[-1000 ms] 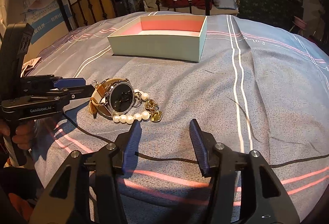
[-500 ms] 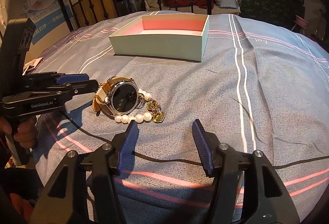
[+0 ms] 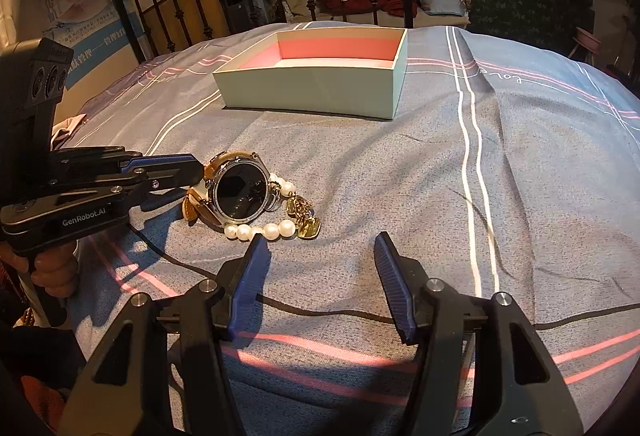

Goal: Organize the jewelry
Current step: 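Grasp the second gold earring beside the watch with the left gripper, then grasp the small gold heart charm with the right gripper while the left gripper holds its earring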

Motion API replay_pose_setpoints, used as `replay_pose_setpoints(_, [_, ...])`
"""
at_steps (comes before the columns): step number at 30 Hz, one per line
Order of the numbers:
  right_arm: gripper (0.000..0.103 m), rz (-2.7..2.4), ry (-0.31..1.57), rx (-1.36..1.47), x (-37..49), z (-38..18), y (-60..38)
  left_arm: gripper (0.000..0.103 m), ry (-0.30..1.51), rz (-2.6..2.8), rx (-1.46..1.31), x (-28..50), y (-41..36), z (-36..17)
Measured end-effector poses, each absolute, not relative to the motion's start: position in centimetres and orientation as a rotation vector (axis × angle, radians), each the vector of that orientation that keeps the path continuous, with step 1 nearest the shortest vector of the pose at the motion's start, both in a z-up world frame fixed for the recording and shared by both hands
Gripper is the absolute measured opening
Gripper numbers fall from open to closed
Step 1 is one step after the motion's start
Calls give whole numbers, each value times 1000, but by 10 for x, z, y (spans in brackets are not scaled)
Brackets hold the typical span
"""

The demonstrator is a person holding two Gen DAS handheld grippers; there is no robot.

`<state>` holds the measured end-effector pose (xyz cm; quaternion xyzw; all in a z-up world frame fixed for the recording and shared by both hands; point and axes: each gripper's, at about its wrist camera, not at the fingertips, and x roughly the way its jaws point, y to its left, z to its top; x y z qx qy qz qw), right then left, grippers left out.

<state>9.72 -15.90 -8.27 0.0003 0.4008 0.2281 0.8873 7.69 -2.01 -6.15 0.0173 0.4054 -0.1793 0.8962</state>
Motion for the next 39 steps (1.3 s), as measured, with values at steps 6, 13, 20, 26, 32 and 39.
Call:
replay_pose_setpoints(6, [56, 474, 833, 2, 97, -83, -159, 10, 828, -375, 14, 68, -7, -57])
replay_pose_setpoints(13, [57, 474, 834, 3, 97, -83, -159, 10, 837, -306, 48, 78, 6, -59])
replay_pose_setpoints(20, [57, 471, 835, -2, 96, -84, -157, 11, 881, -306, 153, 93, -13, -76])
replay_pose_setpoints(26, [57, 474, 841, -25, 100, -83, -153, 0, 880, -302, 96, 96, -5, -72])
replay_pose_setpoints(32, [38, 489, 848, -55, 107, -80, -150, 0, 793, -308, -52, 88, 16, -48])
replay_pose_setpoints(39, [35, 491, 851, -81, 109, -83, -145, 0, 788, -294, -49, 87, 16, -43])
